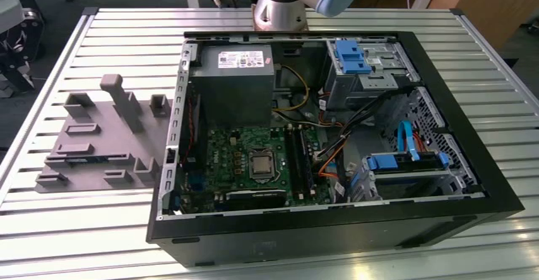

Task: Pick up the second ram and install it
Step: 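Pick up the second ram and move it above second insertion slot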

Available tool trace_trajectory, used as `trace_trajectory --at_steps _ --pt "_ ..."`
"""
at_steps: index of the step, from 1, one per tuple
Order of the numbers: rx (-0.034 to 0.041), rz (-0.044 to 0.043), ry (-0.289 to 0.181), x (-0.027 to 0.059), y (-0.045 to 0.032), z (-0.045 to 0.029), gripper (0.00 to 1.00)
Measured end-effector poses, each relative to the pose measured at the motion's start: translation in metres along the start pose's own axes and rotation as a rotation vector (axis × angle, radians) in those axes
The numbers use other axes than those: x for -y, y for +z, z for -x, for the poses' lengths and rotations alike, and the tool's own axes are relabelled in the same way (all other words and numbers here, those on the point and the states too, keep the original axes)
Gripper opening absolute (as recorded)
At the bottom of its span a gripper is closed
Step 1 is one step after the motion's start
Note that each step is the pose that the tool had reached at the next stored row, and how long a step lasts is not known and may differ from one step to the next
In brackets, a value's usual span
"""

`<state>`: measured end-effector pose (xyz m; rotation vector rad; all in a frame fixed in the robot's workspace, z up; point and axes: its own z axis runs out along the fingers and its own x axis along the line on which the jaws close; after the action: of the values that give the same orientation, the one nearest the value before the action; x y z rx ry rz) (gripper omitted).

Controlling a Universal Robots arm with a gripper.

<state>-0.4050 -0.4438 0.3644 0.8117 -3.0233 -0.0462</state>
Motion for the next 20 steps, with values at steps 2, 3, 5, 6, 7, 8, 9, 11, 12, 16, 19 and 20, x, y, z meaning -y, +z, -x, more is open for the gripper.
trace_trajectory --at_steps 2,3,5,6,7,8,9,11,12,16,19,20 --pt "-0.0008 -0.0001 -0.028 0.0 0.0002 -0.0001 0.11" --pt "-0.0014 -0.0001 -0.044 -0.0001 0.0002 -0.0002 0.11" --pt "-0.0022 -0.0002 -0.073 -0.0002 0.0004 -0.0005 0.11" --pt "-0.0027 -0.0002 -0.087 -0.0003 0.0005 -0.0006 0.11" --pt "-0.0031 -0.0003 -0.101 -0.0004 0.0005 -0.0007 0.11" --pt "-0.0037 -0.0003 -0.115 -0.0004 0.0006 -0.0008 0.11" --pt "-0.0041 -0.0004 -0.13 -0.0005 0.0007 -0.0009 0.11" --pt "-0.005 -0.0005 -0.158 -0.0006 0.0008 -0.0012 0.11" --pt "-0.0054 -0.0005 -0.172 -0.0006 0.0009 -0.0013 0.11" --pt "-0.0071 -0.0007 -0.227 -0.0009 0.0012 -0.0017 0.11" --pt "-0.0084 -0.0008 -0.27 -0.001 0.0015 -0.002 0.11" --pt "-0.0094 -0.0008 -0.299 -0.0011 0.0017 -0.0022 0.11"
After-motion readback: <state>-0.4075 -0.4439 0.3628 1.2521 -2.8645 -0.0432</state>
